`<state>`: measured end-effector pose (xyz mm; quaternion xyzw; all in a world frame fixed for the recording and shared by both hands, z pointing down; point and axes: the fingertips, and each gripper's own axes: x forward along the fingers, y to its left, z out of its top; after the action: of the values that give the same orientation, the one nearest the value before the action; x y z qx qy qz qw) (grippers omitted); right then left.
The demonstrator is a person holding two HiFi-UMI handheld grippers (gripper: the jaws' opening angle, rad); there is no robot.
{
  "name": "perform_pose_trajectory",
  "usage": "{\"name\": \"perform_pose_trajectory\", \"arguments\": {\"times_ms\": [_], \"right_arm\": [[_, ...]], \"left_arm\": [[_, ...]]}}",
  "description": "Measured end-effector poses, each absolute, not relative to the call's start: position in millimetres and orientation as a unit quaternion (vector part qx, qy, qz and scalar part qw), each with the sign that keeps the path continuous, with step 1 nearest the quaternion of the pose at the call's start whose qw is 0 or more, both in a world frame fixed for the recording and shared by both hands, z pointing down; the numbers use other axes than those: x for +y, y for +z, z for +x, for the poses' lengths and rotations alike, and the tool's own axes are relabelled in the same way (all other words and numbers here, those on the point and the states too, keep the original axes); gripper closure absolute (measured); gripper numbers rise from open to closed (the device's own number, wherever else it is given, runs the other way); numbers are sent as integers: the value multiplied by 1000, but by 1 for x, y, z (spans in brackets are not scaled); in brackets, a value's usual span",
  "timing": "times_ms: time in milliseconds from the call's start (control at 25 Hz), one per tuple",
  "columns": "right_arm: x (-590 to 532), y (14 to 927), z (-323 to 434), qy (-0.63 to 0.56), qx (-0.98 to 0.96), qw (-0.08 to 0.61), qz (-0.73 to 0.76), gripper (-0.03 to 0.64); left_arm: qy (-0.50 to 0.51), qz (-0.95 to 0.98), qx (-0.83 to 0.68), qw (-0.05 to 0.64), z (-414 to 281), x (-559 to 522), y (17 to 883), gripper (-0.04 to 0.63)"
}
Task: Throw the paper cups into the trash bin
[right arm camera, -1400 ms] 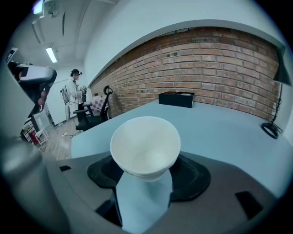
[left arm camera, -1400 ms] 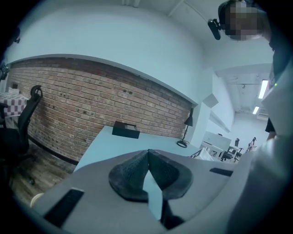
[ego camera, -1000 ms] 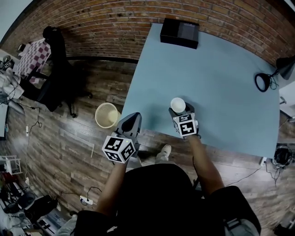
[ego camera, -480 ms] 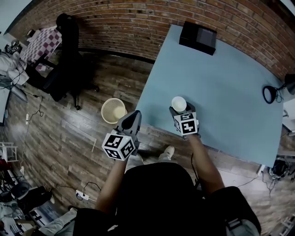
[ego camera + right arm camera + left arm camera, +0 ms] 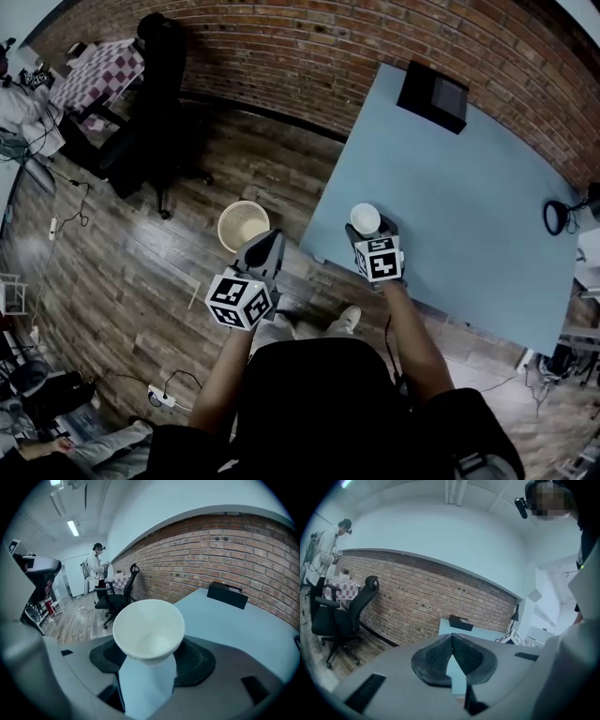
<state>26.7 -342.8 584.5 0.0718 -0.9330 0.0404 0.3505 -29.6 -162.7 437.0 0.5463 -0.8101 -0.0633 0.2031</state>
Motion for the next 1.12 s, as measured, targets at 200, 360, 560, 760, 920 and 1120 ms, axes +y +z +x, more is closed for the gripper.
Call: {"name": "perform_pose_trajectory", "arguments": {"times_ms": [200, 360, 560, 760, 920, 1120], "right_arm": [[-317, 579, -1, 35, -931, 358, 65, 316], [-297, 577, -26, 26, -929, 365, 57, 316], [-269, 574, -56, 21, -928, 368, 47, 316], [-233, 568, -88, 14, -931, 364, 35, 316], [-197, 562, -109, 11, -933, 359, 29, 316], [-156, 560, -120, 15, -933, 359, 29, 316]], "left_arm": [[-84, 540, -813, 202, -57, -137, 435, 586], [-97, 530, -819, 198, -83, -111, 432, 586], [-109, 516, -828, 192, -114, -77, 429, 586], [-114, 508, -834, 185, -138, -41, 424, 586], [-120, 501, -837, 185, -157, -1, 425, 586], [-132, 496, -839, 180, -177, 46, 422, 586]]}}
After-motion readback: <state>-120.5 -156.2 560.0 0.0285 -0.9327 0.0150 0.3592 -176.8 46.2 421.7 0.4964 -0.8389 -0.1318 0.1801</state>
